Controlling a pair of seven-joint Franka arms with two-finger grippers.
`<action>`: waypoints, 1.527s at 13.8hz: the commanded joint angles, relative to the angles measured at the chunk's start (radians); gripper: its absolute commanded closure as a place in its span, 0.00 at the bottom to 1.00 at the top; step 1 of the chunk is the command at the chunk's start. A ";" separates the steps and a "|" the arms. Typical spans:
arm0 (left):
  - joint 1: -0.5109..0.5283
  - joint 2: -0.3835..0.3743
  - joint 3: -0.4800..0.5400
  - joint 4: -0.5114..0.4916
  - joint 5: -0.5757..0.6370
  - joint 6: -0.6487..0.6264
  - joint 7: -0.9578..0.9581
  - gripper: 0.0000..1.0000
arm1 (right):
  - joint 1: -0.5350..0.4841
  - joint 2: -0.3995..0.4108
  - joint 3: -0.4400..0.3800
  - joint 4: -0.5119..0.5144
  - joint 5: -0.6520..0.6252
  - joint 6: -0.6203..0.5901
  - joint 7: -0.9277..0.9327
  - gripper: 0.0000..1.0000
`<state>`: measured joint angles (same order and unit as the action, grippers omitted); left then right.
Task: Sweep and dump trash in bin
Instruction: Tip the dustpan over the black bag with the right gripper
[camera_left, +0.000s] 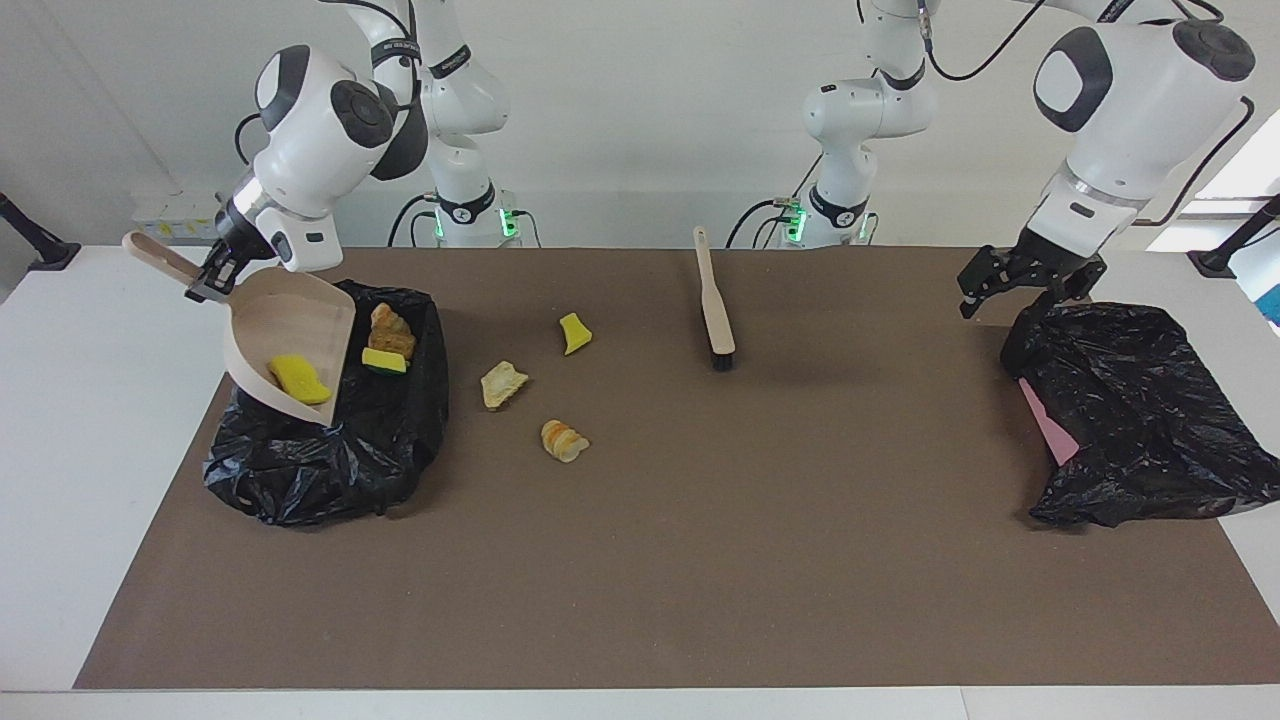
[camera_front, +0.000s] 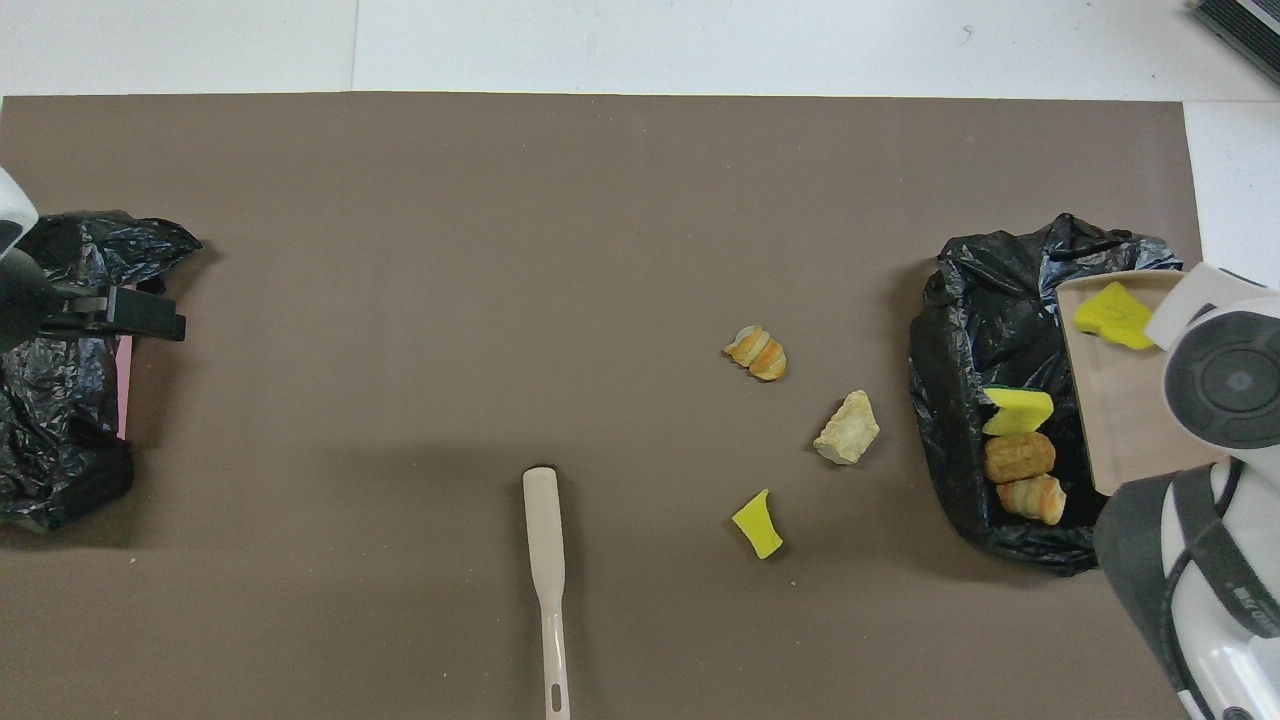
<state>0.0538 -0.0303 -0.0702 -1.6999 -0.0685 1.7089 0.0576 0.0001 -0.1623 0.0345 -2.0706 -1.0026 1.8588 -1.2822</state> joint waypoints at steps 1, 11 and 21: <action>0.018 0.021 -0.005 0.078 0.019 -0.089 -0.001 0.00 | 0.043 -0.028 0.012 -0.009 -0.080 -0.065 0.026 1.00; 0.001 0.064 -0.014 0.157 0.085 -0.164 0.007 0.00 | 0.121 0.001 0.012 0.068 -0.246 -0.155 0.014 1.00; -0.003 0.142 -0.031 0.273 0.075 -0.204 0.011 0.00 | 0.168 0.210 0.019 0.375 0.283 -0.198 0.329 1.00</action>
<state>0.0592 0.0999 -0.1039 -1.4498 -0.0057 1.5098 0.0586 0.1364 0.0015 0.0496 -1.7547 -0.7778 1.6953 -1.0576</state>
